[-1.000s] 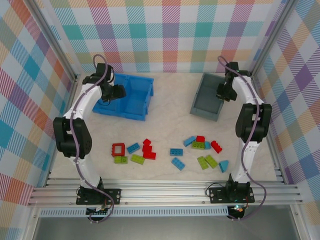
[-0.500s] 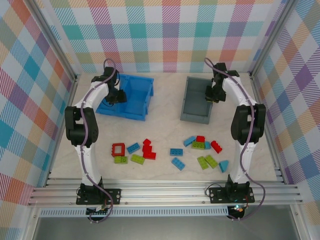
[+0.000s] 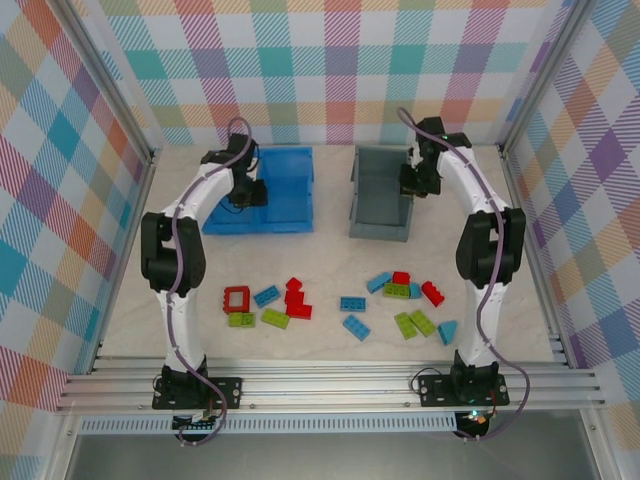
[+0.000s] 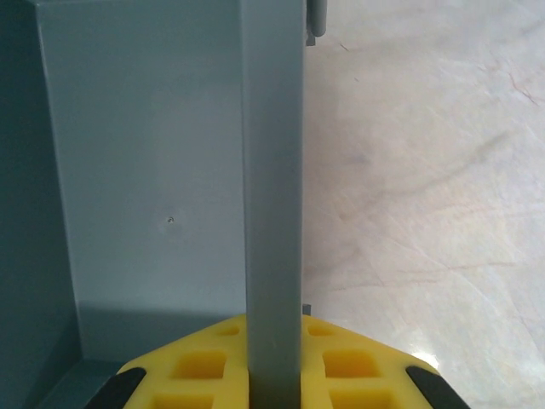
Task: Sort the legos into containers by color
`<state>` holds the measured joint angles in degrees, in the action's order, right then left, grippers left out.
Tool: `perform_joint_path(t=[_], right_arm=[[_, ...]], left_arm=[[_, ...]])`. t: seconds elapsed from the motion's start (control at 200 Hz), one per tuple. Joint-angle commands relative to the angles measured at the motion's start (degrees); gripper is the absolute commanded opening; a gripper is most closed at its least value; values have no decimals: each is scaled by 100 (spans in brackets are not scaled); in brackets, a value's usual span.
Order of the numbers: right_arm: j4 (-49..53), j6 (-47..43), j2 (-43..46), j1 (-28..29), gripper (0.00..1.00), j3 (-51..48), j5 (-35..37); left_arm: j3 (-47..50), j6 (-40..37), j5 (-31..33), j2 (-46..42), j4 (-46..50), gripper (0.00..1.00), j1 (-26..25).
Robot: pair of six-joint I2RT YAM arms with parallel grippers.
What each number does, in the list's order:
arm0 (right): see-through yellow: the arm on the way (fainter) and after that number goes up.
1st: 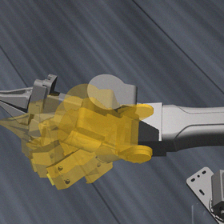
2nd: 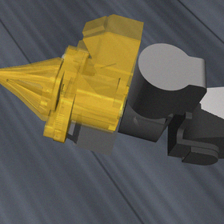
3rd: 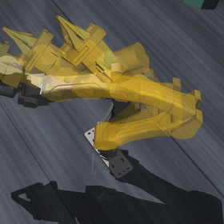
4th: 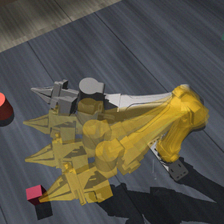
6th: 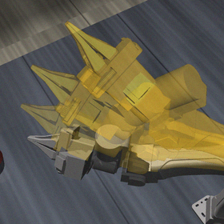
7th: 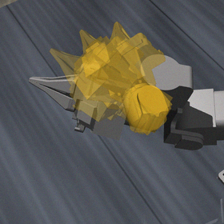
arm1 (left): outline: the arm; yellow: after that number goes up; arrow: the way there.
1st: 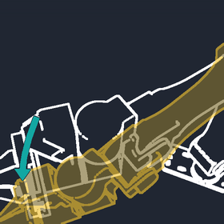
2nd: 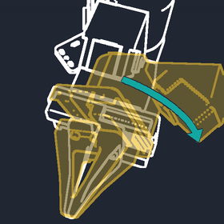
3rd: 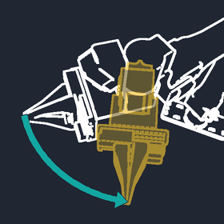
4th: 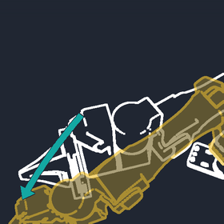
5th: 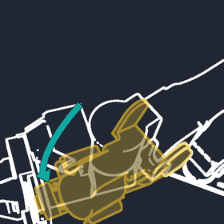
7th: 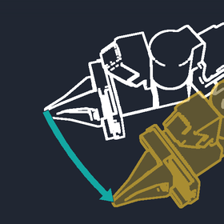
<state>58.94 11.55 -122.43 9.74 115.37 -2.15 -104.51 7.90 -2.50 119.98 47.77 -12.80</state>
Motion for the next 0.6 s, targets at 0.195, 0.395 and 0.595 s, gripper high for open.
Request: perform_joint_path(t=[0.195, 0.395, 0.595], right_arm=[[381, -261, -594, 134, 7, 725, -55], [621, -291, -1072, 200, 7, 1395, 51], [735, -228, -1348, 317, 7, 1775, 118]], left_arm=[[-78, 938, -119, -181, -225, 10, -585], [61, 1185, 0, -236, -280, 10, -756], [139, 1263, 83, -273, -330, 9, -904]])
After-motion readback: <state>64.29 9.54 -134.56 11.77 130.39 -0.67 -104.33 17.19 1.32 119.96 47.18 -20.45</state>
